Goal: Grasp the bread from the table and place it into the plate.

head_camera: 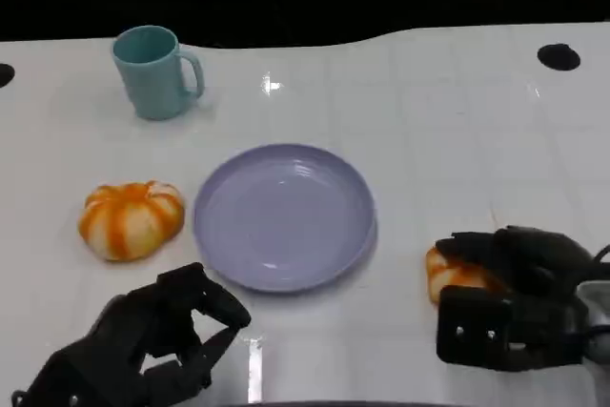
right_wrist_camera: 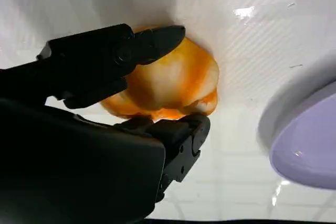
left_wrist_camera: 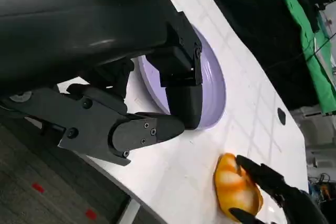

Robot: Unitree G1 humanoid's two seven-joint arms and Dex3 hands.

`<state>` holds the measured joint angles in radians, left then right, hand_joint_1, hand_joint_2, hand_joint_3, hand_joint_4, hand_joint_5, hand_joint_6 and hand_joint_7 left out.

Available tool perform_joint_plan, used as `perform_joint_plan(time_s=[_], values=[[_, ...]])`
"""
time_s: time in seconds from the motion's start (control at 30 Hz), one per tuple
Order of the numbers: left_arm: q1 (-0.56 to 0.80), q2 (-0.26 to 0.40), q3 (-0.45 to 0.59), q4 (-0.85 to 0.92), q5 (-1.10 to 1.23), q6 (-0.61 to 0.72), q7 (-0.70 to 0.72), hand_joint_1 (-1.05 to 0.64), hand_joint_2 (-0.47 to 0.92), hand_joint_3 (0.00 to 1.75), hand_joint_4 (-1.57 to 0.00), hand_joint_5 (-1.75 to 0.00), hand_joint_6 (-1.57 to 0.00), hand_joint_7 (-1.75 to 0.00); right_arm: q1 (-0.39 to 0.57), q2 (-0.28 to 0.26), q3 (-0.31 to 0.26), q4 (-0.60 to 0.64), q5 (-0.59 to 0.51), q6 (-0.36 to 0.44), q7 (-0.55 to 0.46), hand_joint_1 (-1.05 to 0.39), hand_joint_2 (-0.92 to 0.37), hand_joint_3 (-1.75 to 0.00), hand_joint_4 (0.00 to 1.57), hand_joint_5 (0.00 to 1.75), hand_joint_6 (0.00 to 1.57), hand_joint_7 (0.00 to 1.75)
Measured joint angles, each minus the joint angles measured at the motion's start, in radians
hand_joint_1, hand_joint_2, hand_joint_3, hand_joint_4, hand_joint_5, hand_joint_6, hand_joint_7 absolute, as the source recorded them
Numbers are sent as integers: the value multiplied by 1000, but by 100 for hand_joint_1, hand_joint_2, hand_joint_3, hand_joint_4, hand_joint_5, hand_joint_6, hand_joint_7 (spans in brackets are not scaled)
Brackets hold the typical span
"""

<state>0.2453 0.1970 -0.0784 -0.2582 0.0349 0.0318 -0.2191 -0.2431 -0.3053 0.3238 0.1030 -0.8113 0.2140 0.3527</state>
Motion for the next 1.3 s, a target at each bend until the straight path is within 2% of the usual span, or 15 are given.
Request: perform_joint_plan(time_s=[0.17,0.3,0.33,0.47,0.5,0.53,0.57,0.63,0.73,0.93,1.2,1.3], values=[[3,0,0,-11,0,8,0,-33,84,59,-73,-175,-65,-125,-55,12,32,102,7,1,-58,-50,-92,-9,35,27,52,5],[5,0,0,-25,0,15,0,-33,84,59,-73,-175,-65,-125,-99,43,35,184,24,4,-136,-40,-92,-4,67,31,77,9],[6,0,0,-28,0,15,0,-33,84,59,-73,-175,-64,-125,-106,51,32,203,34,2,-167,-34,-91,-2,75,43,85,9],[9,0,0,-31,0,17,0,-32,83,59,-73,-175,-64,-126,-127,78,5,297,94,-65,-314,-17,-91,0,79,83,105,9],[9,0,0,-32,0,18,0,-32,83,59,-73,-175,-64,-126,-133,81,-3,323,110,-89,-346,-11,-91,-6,81,115,113,14],[9,0,0,-32,0,19,0,-32,83,59,-73,-175,-64,-126,-139,83,-12,354,128,-125,-388,-7,-77,-43,83,148,117,36],[10,0,0,-34,0,20,0,-32,83,59,-73,-175,-64,-126,-145,84,-17,389,145,-172,-440,-6,-63,-74,85,161,110,63],[10,0,-1,-36,0,24,0,-32,83,60,-73,-175,-64,-126,-156,86,-20,455,166,-258,-532,-7,-49,-106,90,172,95,115],[11,0,0,-40,0,30,0,-32,84,60,-73,-175,-64,-126,-176,86,-17,532,171,-324,-609,-11,-46,-111,86,174,82,145],[11,0,-1,-48,0,33,0,-32,83,60,-73,-175,-64,-127,-218,86,-10,605,170,-348,-663,-12,-45,-110,86,175,71,171],[11,0,-2,-62,0,45,0,-31,83,62,-74,-175,-63,-128,-228,87,-4,625,171,-371,-700,-9,-41,-113,90,175,71,174],[11,0,-3,-64,0,49,0,-31,82,62,-73,-175,-63,-128,-228,89,-5,617,174,-379,-706,-8,-46,-104,90,175,71,175]])
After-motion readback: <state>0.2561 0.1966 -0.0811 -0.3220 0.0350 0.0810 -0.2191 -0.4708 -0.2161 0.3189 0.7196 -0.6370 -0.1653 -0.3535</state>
